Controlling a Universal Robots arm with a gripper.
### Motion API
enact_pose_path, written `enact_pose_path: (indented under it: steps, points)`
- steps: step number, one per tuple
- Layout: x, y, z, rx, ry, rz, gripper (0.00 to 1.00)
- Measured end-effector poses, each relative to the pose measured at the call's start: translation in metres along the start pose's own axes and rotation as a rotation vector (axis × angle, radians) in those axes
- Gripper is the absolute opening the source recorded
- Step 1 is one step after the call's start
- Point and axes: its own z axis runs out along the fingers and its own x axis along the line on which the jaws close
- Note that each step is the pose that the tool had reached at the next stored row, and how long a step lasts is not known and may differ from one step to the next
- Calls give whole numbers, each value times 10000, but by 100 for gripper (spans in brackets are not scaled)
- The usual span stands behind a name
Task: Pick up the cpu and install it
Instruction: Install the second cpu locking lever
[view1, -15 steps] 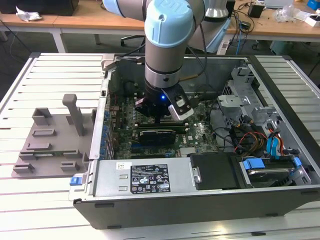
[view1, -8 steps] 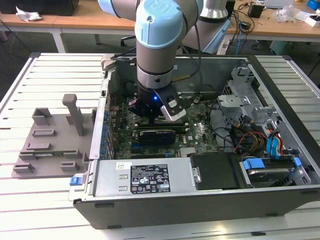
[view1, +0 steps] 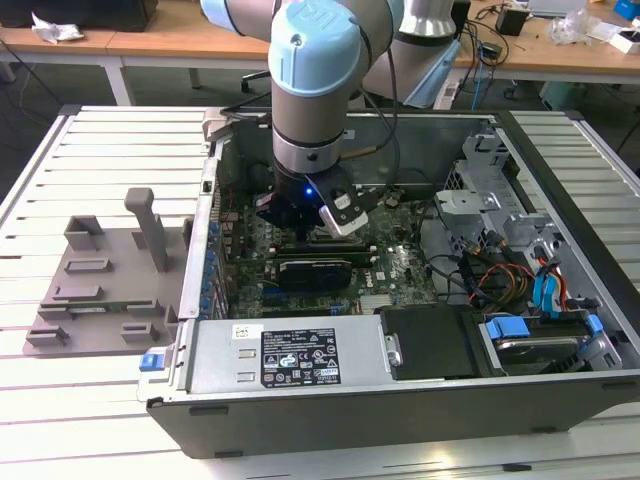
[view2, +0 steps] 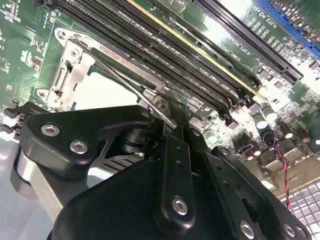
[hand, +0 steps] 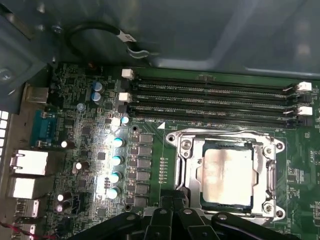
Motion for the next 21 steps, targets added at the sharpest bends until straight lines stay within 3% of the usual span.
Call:
enact_pose_path:
  steps: [2,10,16,21]
  points:
    - [2,10,-64,2,-32,-2,11]
    - [2,80,-528,10,-116,-17,11]
    - [-29,80,-540,52,-113,-16,11]
    - [-357,49,-529,88,-8,-1,11]
